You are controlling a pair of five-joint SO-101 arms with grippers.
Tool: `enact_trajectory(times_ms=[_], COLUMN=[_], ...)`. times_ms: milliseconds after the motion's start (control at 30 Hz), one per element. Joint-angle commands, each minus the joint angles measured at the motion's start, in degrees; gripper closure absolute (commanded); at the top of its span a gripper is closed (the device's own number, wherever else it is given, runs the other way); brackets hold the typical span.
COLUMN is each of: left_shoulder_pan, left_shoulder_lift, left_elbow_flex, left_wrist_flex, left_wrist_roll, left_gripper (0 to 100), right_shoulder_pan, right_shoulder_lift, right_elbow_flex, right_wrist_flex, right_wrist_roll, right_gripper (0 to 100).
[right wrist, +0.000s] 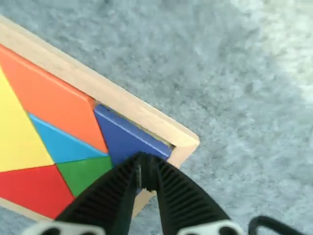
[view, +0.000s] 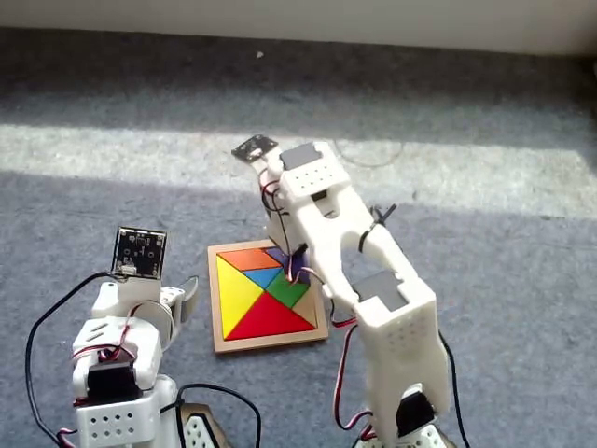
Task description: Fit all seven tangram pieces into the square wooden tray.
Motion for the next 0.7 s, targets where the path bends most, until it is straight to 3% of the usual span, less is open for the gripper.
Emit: enact_trajectory(times_ms=[0, 533, 667], left_shoulder_pan=[0.84, 0.84, 0.84], left_shoulder_lift=[-0.66, -0.66, -0.66], left_elbow_flex=[-0.31, -0.31, -0.31], left_wrist_flex=[0.00, -0.18, -0.18], left_wrist_roll=[-0.44, -0.44, -0.44], left_gripper=[71, 71, 71], right_shoulder_pan=[-2.07, -1.98, -2.07], right_shoulder_lift=[-2.15, -10.86, -13.32], right_elbow_flex=[-0.40, 2.24, 8.75], right_wrist_flex=[1.36, 4.35, -0.48], right_wrist_roll=[-0.70, -0.79, -0.79], right_gripper=[99.4, 99.4, 99.4])
